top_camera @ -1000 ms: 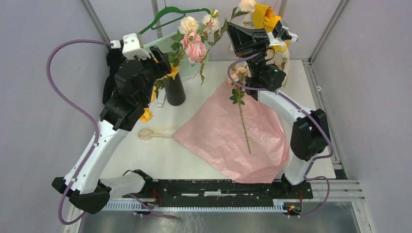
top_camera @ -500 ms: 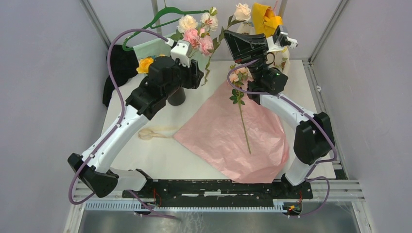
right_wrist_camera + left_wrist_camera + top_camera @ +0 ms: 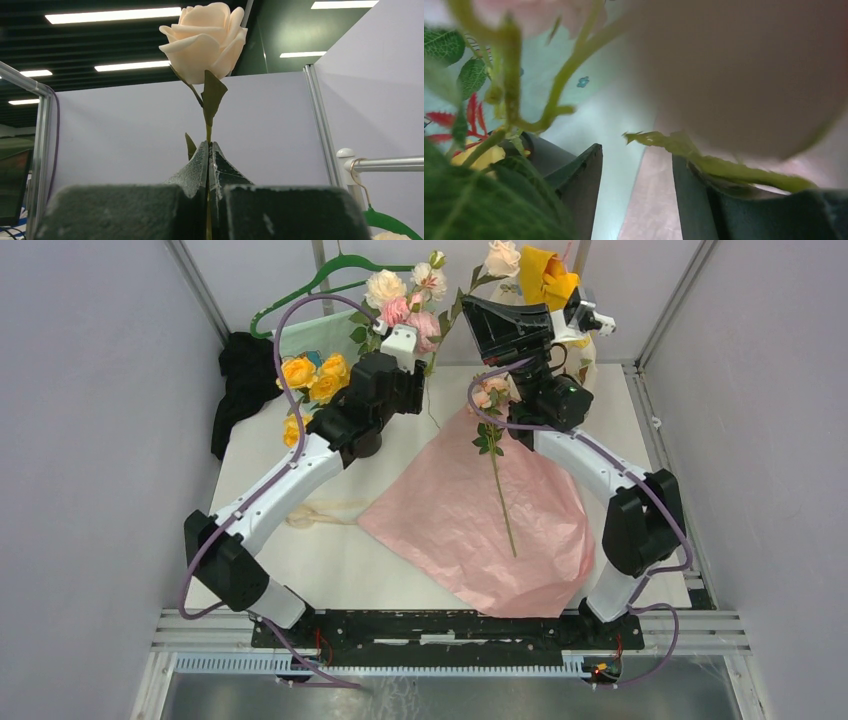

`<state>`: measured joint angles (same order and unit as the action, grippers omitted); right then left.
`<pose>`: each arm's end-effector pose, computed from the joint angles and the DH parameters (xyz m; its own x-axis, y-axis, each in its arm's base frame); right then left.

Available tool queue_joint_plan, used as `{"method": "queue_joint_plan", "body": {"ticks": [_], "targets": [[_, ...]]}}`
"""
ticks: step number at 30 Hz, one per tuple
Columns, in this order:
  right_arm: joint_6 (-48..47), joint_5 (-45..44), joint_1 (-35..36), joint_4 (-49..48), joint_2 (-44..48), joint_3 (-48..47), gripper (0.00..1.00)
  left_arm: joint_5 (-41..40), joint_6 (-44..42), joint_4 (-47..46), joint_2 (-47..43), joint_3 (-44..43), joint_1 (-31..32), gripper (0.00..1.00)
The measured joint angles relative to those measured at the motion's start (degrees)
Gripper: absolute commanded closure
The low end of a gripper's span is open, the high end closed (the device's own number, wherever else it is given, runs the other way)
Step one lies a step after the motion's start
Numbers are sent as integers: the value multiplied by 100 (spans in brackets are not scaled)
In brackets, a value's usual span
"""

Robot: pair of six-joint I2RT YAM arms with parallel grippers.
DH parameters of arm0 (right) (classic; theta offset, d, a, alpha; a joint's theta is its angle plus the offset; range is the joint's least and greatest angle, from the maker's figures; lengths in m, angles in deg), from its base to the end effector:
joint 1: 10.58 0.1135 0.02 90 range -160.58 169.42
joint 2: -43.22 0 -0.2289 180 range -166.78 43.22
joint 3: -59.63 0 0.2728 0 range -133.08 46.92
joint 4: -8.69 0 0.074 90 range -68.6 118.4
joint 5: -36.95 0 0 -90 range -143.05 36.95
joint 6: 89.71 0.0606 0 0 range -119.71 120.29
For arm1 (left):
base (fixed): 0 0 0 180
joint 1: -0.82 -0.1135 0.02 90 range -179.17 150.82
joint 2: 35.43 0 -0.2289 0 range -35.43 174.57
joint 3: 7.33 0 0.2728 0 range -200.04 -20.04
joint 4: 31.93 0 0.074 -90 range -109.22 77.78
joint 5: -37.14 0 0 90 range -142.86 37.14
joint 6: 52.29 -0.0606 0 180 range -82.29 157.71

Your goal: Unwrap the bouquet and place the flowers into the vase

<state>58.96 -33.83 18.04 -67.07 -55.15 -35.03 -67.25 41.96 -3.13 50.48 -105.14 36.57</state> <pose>0.3117 0.1928 0.4471 -0.0282 0.9035 -0.4278 -0.9948 0.0165 0.1004 0.3315 -0.2201 0.3595 -0.2629 0.1008 -0.9595 0.3544 0.9351 0.0011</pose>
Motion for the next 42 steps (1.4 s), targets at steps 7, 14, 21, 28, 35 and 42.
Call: {"method": "queue_joint_plan", "body": {"ticks": [7,14,21,28,35,42], "targets": [[553,-223,4,0,-898,-1032,100,-1082,-22,-334,354,-31,-363,40],[1080,-645,2,2,-1886,-1941,100,-2013,7,-761,184,-35,-752,40],[1320,-1134,2,4,-2647,-2835,100,-2361,4,-896,94,-66,-785,40],[1325,-1635,4,2,-3069,-3432,100,-2474,9,-929,188,-66,-866,40],[1285,-2068,90,0,-3532,-3926,100,-2597,15,-1056,256,-66,-997,40],[1036,-2302,243,9,-3713,-4179,100,-2597,76,-1091,256,-50,-1062,40]]}}
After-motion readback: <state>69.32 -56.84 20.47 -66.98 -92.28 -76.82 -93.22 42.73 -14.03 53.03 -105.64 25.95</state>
